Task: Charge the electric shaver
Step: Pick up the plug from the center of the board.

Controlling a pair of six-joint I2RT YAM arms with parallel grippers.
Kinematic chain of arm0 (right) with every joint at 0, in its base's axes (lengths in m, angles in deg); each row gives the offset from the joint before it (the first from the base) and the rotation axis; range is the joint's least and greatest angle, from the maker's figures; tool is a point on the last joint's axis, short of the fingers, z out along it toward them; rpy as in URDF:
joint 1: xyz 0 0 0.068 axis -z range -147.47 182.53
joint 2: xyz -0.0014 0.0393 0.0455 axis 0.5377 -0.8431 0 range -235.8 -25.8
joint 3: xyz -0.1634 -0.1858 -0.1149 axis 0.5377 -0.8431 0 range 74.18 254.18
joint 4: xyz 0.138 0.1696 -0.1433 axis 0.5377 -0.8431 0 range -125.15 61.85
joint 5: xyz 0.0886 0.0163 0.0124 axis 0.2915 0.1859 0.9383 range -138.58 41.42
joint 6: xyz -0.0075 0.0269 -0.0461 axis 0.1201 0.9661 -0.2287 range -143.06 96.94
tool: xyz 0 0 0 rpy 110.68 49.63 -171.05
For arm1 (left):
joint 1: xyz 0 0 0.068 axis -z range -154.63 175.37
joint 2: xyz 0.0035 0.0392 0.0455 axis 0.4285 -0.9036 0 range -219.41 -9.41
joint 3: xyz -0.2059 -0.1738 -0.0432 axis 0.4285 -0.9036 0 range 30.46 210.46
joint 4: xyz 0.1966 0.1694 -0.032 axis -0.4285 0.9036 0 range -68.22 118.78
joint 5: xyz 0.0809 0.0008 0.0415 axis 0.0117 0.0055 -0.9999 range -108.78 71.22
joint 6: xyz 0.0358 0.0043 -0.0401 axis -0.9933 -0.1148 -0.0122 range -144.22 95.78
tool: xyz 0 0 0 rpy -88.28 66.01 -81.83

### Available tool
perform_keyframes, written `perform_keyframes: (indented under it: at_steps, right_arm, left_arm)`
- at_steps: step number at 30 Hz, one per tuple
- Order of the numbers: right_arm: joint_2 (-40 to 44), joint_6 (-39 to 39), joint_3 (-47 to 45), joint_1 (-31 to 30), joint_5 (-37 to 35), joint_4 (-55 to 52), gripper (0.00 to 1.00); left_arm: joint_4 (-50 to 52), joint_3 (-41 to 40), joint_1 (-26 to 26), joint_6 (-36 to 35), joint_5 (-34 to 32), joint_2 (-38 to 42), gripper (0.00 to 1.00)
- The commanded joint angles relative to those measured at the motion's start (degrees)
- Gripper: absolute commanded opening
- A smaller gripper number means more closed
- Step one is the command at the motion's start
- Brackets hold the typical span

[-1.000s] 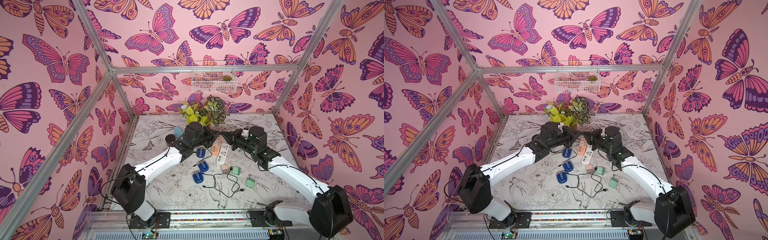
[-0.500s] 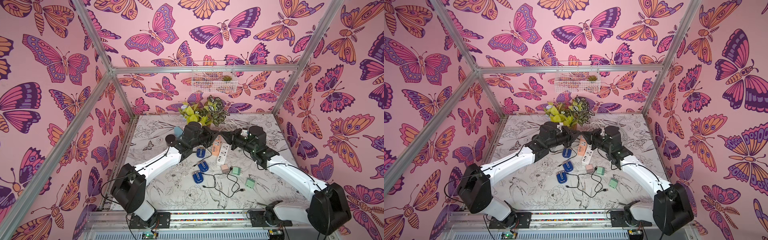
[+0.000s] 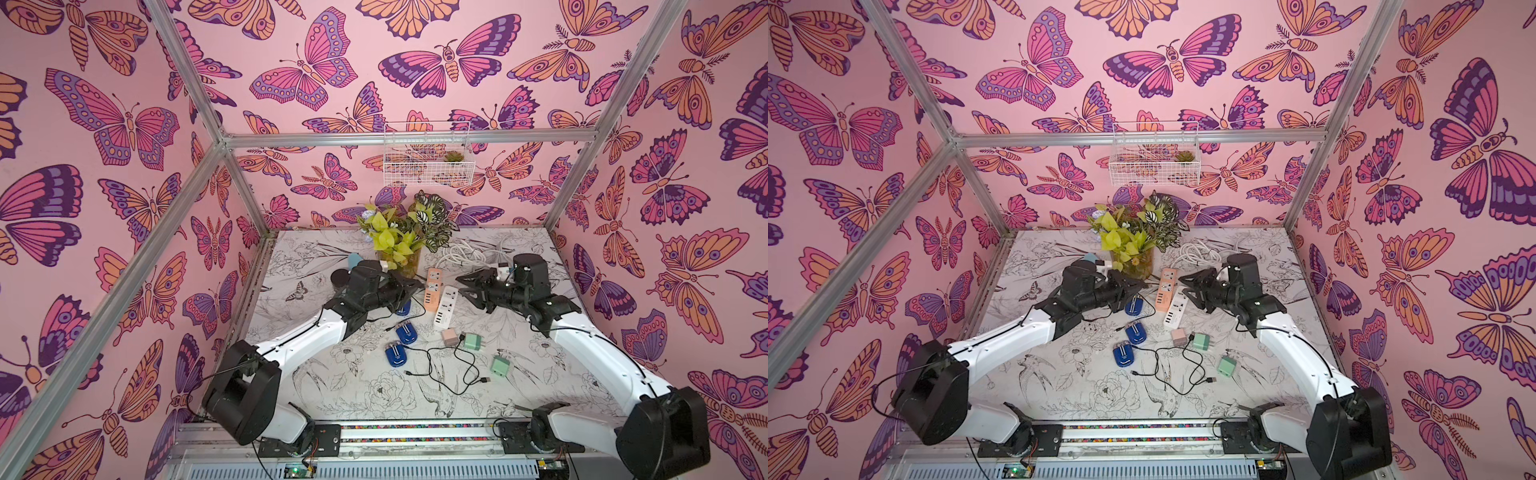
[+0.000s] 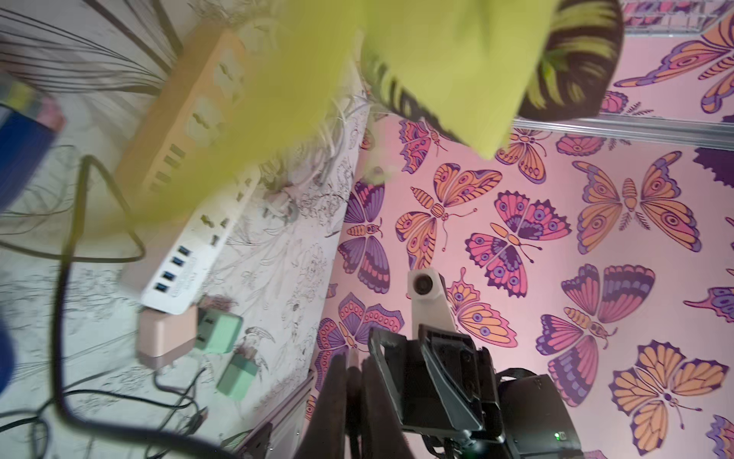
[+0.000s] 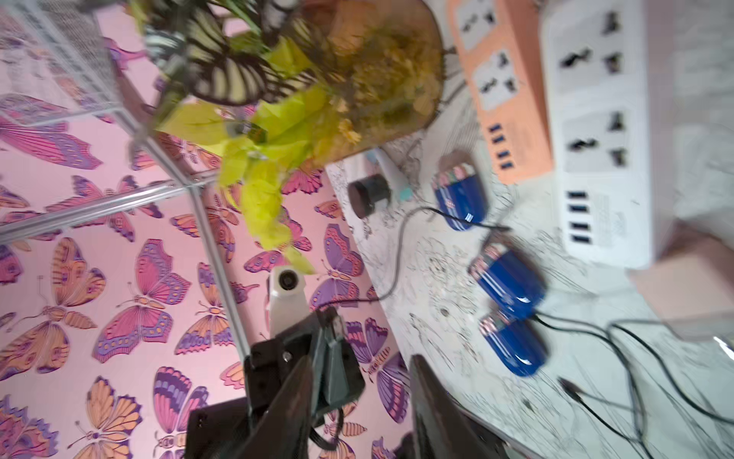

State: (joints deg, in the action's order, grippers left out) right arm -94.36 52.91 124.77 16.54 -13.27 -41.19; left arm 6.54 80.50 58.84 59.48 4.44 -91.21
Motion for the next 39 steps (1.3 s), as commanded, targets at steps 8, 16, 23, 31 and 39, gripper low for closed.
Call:
perform_keyframes:
  at_steps: [8, 16, 23, 31, 39]
  right_arm:
    - [-11.6, -28.4, 4.5, -13.3, -18.1, -24.3, 0.35]
    - [-14.7, -26.0, 2.4, -14.7, -22.9, -22.4, 0.33]
    - [-20.5, -19.9, 5.0, -18.9, -18.7, -16.7, 0.33]
    - [-23.1, -14.1, -1.6, -18.3, -18.4, -8.8, 0.40]
    - [-17.3, -15.0, -7.4, -9.3, -20.4, -6.2, 0.45]
  left_arm:
    - [3.5, -11.6, -4.8, -6.4, 2.5, 10.4, 0.00]
    - [4.6, -11.8, -5.1, -6.9, 2.4, 12.3, 0.00]
    - [4.6, -11.7, -5.2, -6.9, 3.6, 12.2, 0.00]
    - [4.6, -12.3, -5.3, -6.5, 4.9, 12.3, 0.00]
    - [4.6, -13.6, -5.4, -6.1, 5.4, 13.5, 0.00]
